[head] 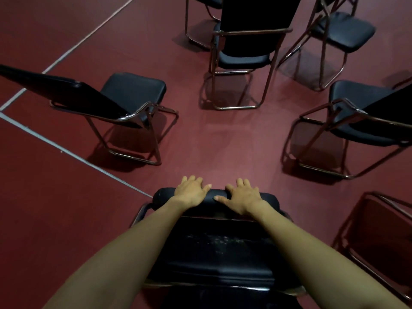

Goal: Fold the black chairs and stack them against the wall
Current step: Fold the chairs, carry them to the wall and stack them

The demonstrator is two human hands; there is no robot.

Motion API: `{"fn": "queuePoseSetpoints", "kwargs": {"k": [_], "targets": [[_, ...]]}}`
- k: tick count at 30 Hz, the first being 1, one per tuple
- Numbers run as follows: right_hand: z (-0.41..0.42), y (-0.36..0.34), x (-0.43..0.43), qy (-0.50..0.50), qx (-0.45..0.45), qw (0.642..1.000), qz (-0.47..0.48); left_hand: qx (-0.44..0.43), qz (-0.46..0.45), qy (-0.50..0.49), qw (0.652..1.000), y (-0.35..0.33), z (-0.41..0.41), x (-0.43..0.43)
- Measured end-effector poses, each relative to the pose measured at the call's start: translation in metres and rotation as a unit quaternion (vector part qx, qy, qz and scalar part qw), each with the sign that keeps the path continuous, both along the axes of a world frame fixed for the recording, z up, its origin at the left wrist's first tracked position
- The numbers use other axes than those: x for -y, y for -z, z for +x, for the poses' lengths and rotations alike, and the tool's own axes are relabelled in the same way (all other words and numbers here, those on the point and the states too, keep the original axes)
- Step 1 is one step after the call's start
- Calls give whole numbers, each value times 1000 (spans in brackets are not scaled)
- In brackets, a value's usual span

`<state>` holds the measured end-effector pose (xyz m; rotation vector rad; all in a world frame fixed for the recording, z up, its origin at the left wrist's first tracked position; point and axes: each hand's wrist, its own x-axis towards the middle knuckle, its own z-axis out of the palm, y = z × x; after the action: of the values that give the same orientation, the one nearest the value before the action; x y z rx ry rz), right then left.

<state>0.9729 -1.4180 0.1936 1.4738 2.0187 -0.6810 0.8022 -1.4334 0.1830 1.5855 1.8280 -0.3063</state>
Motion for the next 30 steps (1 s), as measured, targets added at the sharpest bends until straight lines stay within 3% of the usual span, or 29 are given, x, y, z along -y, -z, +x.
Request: {"fn": "queuePoseSetpoints", "kwargs": {"k": [6,11,17,21,26,30], "targets": [[7,6,49,-43,-6,998,-46,2,-43,25,999,2,3,54],[1,6,45,-88,21,995,-42,43,-82,19,995,-18,-9,45],[-10,10,44,-98,40,994,-28,18,-49,-25,998,-46,-10,81],[-17,12,37,-57,6,997,-48,-92,141,-104,980,-67,-9,115],[-22,14,16,-92,14,995,-47,-124,409,-210,880,-54,4,149],[-28,12,0,-129,23,990,-53,-135,466,-252,837,-47,12,137]]}}
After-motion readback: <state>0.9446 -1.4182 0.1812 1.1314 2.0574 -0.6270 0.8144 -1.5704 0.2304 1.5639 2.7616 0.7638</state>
